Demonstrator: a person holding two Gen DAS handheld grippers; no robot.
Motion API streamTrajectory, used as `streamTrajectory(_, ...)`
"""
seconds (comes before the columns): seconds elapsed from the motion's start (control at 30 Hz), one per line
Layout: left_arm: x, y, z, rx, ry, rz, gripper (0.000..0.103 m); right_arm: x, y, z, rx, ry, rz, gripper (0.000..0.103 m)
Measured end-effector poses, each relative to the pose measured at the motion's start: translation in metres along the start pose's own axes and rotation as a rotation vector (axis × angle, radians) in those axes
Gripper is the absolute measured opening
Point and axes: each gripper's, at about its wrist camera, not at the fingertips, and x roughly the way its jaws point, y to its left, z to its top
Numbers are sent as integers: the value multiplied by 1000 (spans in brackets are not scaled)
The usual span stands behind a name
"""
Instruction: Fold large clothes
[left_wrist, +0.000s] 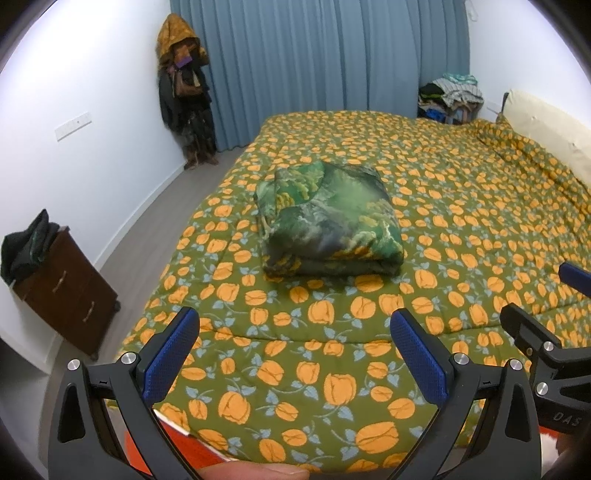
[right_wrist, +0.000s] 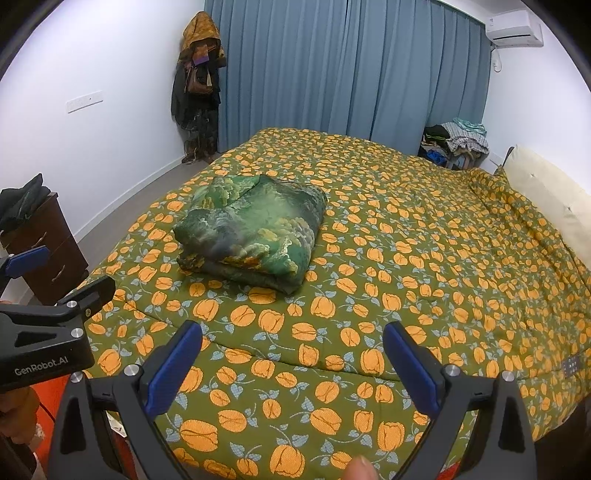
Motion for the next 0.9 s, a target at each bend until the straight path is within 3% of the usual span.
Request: streamTrajectory(0.9, -7, 0, 5, -15, -21, -18, 103, -6, -4, 4, 7, -25, -6, 100)
